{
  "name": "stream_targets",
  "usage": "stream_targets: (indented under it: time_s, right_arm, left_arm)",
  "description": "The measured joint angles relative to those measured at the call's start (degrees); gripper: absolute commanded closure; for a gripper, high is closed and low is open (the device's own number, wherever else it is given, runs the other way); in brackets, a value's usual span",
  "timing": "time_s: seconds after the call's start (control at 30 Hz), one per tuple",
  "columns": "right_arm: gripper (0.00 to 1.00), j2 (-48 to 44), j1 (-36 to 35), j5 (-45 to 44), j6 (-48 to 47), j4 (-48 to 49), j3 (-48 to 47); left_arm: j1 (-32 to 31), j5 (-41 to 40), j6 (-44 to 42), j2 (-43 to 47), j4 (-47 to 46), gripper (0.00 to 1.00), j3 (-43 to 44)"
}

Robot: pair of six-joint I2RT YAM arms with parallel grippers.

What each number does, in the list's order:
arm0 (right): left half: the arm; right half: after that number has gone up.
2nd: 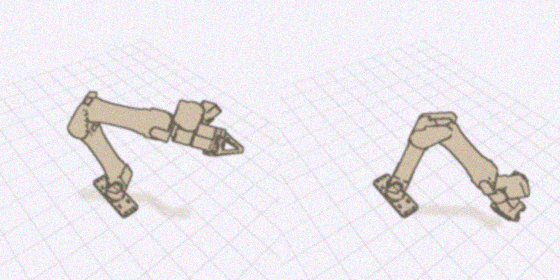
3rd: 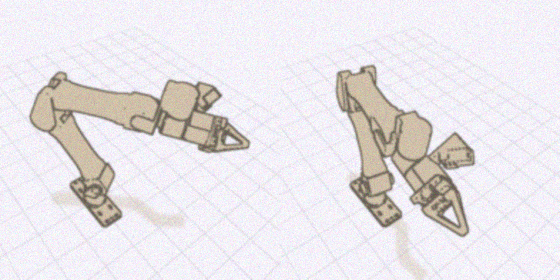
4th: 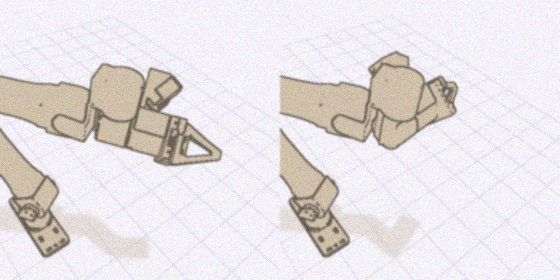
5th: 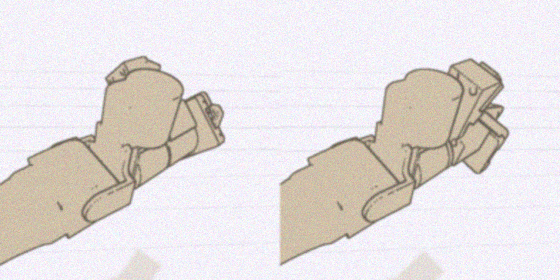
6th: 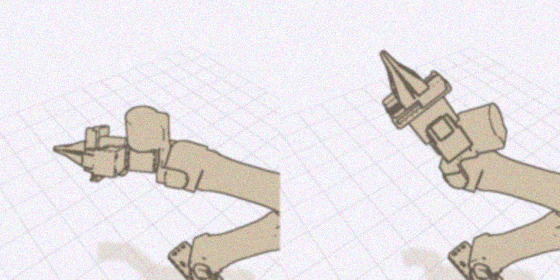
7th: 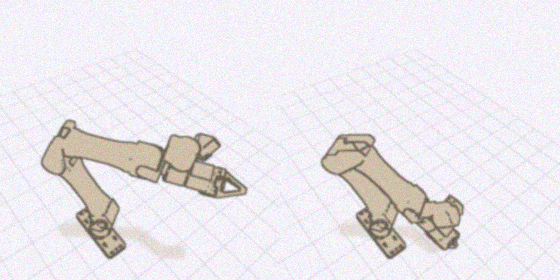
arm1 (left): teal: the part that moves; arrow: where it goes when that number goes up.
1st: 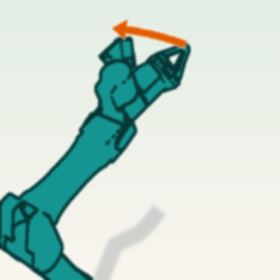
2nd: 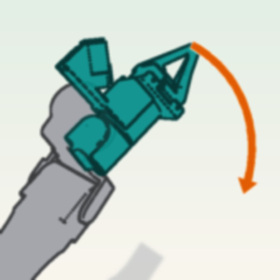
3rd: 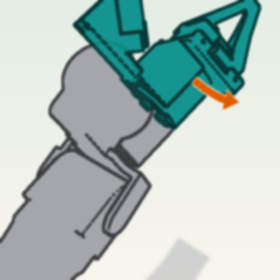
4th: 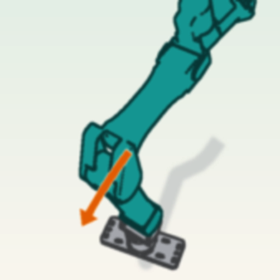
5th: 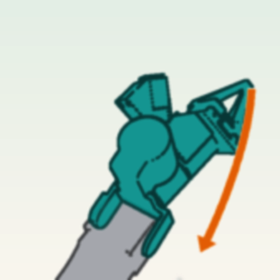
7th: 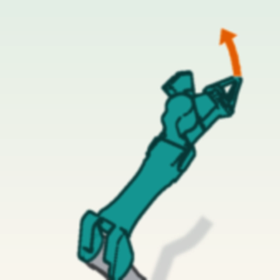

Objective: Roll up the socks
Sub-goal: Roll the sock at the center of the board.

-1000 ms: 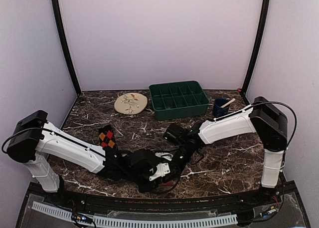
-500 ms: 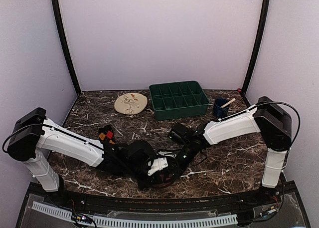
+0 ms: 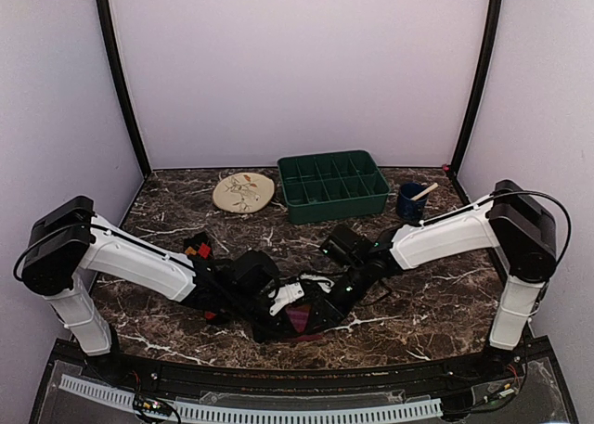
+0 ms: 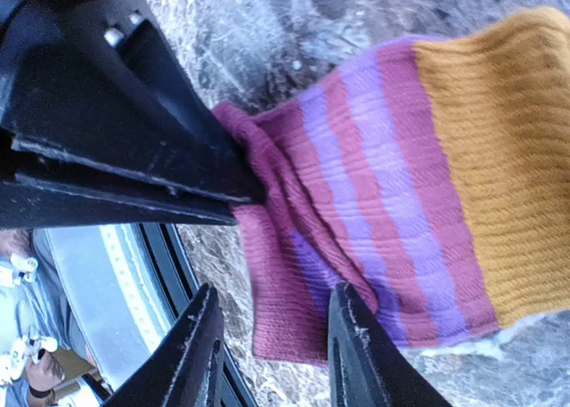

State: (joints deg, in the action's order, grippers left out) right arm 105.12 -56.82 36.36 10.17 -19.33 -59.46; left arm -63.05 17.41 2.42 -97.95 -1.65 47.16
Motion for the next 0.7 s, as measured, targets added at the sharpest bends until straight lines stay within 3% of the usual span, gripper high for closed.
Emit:
stream_targets:
  time_s: [0.43, 0.7]
  right_arm:
    - [0.60, -3.6, 1.1, -5.7, 1.8, 2.1, 4.2]
    - [0.60, -11.1, 1.2, -12.9, 4.5, 7.5, 10.5]
  left_arm:
    - [4.2, 7.6, 1.7, -0.6, 1.0, 1.00, 0.0]
    - [6.1, 12.3, 1.6, -1.1, 4.3, 1.00, 1.2]
